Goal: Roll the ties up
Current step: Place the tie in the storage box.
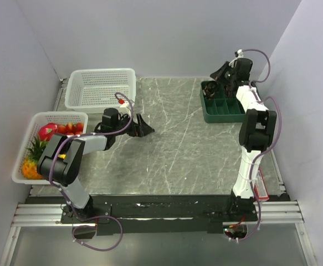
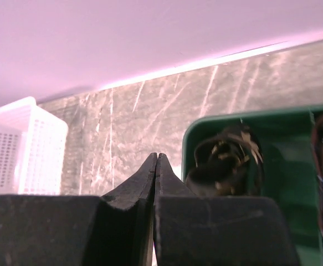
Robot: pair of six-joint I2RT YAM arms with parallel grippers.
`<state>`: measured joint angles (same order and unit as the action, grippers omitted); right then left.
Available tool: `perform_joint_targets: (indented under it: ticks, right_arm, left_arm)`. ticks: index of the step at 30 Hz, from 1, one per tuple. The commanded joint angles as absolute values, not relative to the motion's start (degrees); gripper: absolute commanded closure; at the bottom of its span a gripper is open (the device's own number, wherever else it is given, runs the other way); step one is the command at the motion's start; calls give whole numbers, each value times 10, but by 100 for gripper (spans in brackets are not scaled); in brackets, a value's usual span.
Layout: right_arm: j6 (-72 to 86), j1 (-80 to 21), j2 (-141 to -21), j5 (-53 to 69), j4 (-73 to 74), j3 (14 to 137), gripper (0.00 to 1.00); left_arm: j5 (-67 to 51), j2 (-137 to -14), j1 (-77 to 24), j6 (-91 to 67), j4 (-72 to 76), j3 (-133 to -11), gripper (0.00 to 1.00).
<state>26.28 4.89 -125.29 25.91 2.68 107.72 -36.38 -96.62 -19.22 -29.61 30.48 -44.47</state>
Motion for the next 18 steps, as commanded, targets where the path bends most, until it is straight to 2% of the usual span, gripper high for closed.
perform_joint_targets:
  ticks: [1,10,18]
  right_arm:
    - [333,59,-1306,301,-3,1117,100]
    - [445,60,-1341,341,-49,1025,100]
    - [451,57,-1344,358,-82,1007,100]
  left_arm:
    - [-371,-967,-196,-288,313,-454,4]
    - [-368,-959,-198,-282,304,-452,4]
    - [-364,-948,-198,-279,300,-450,4]
